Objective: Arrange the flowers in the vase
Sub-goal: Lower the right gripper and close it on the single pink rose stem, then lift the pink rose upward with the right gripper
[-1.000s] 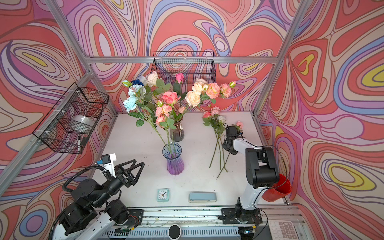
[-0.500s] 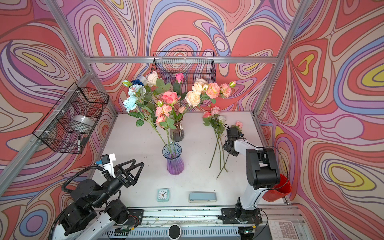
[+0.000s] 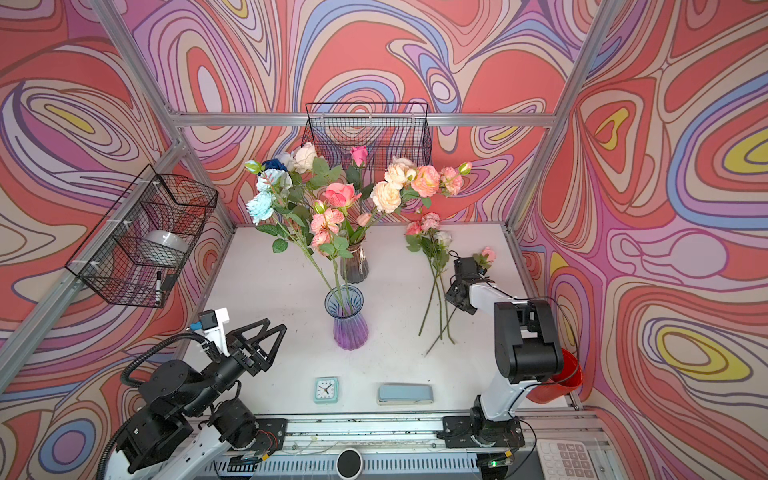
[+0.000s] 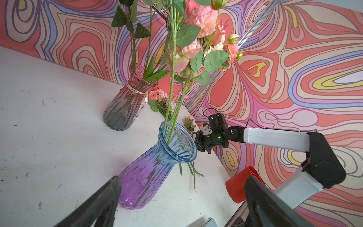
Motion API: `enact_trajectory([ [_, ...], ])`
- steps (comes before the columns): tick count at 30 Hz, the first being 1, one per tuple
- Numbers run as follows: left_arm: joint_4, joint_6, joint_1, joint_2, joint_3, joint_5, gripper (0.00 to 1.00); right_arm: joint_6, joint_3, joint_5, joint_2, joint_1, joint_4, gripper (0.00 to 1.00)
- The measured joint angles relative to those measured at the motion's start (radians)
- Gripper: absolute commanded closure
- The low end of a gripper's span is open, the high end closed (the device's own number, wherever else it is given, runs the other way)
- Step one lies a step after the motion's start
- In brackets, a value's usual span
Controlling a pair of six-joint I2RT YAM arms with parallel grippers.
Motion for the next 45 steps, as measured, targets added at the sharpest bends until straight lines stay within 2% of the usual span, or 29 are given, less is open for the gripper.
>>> enact_trajectory([
  [13,0.000,0.013,0.000,0.034,0.062,0.001,0.00,-0.027,-0.135,-0.004,-0.477,0.000,-0.021,1.00],
  [26,0.000,0.042,0.000,0.081,0.119,0.027,0.00,-0.064,-0.123,-0.154,-0.953,0.000,-0.075,1.00],
  [34,-0.002,0.053,0.000,0.081,0.148,0.034,0.00,-0.065,-0.054,-0.386,-1.036,0.000,0.066,1.00],
  [40,-0.008,0.068,0.000,0.081,0.172,0.044,0.00,-0.030,0.040,-0.648,-0.943,0.001,0.219,1.00],
  [45,-0.013,0.071,0.000,0.081,0.175,0.045,0.00,-0.009,0.072,-0.742,-0.877,0.034,0.296,1.00],
])
